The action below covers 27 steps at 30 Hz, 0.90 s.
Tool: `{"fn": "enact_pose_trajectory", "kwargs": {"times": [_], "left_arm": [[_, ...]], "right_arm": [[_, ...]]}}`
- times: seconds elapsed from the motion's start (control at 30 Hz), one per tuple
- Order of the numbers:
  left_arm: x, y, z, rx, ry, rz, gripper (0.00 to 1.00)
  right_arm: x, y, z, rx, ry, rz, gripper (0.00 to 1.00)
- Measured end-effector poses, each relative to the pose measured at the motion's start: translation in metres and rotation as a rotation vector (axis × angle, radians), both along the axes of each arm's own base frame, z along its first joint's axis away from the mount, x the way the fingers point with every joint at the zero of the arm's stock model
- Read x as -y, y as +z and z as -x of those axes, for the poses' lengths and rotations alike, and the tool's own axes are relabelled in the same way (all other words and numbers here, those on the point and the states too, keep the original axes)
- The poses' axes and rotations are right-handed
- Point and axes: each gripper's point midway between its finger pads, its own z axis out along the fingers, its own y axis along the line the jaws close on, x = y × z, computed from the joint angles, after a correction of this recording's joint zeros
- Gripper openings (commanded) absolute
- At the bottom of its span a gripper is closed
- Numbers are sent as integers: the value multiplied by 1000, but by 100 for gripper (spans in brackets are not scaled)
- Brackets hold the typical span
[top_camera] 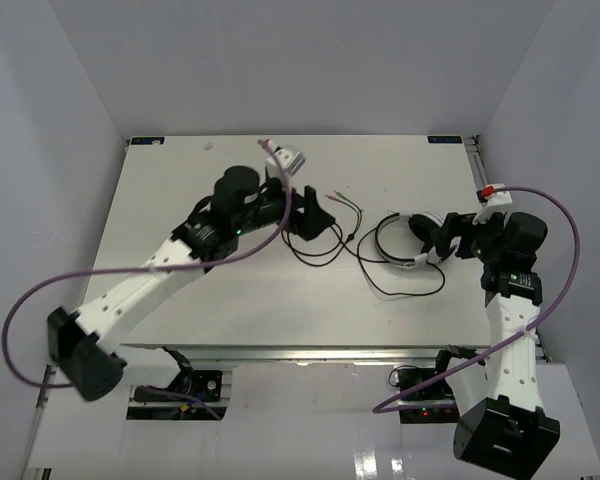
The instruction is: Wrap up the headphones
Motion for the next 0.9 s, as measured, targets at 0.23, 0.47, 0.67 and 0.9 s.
{"fn": "enact_pose_trajectory", "kwargs": {"times": [0.23,0.47,0.67,0.9], "left_arm": [[-71,-17,49,80,94,-12,98],[-107,-40,66,59,185,-41,98],[-122,-34,80,46,225,35,98],[-129,-46,87,-8,256,53,98]], "right_arm": [[-34,-15,19,-51,321,44,90],[-109,-43,17,-191,649,167,90],[-125,-97,-10,-338,469,414,95],[-107,-150,-44,-501,211,534,66]]}}
